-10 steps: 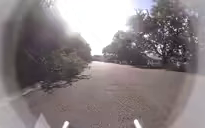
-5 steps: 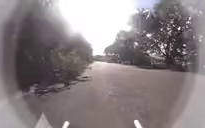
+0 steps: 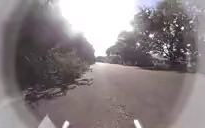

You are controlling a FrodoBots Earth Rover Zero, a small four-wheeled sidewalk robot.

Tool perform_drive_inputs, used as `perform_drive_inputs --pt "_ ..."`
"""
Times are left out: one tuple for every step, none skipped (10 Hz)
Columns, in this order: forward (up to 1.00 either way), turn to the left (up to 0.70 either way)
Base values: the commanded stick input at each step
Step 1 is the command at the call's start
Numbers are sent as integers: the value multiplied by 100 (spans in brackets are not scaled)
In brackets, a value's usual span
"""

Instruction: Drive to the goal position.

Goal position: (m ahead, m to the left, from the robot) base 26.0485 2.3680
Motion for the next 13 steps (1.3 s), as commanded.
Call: perform_drive_inputs --pt "70 0" --pt "70 0" --pt "70 0" --pt "70 0" --pt "70 0" --pt "70 0" --pt "70 0" --pt "70 0" --pt "70 0" --pt "70 0" --pt "70 0" --pt "70 0" --pt "70 -4"
